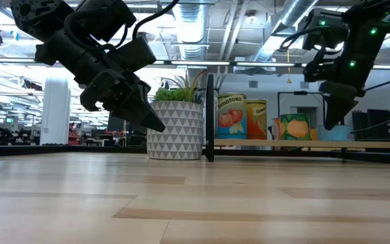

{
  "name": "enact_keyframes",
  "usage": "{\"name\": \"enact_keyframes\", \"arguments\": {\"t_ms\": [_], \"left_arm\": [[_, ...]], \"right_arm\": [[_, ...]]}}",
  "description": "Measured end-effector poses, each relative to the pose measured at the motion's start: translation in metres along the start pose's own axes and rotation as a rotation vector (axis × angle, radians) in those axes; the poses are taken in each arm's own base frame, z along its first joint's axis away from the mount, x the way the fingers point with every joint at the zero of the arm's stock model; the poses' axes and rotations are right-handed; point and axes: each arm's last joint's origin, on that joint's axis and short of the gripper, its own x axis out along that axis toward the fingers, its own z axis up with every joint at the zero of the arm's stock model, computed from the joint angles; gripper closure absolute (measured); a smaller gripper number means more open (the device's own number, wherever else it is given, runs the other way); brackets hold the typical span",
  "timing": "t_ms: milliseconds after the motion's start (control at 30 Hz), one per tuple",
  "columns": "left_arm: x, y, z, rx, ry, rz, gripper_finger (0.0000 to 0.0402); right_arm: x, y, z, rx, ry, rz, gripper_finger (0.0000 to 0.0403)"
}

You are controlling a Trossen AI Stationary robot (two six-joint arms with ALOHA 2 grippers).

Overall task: Pick and place cans onto a shelf
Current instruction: Put the canned tuna on the shelf

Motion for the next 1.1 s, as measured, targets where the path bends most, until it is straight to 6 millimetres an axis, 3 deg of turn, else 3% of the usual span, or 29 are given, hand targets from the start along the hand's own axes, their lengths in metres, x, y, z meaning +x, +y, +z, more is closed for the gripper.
{"name": "enact_keyframes", "arguments": {"t_ms": [1100], "left_arm": [[0.000,0.000,0.000,-0.002,0.000,0.000,0.0401]], "right_arm": [[-0.010,-0.003,0.004,0.007,0.027,-0.034,0.0341]]}}
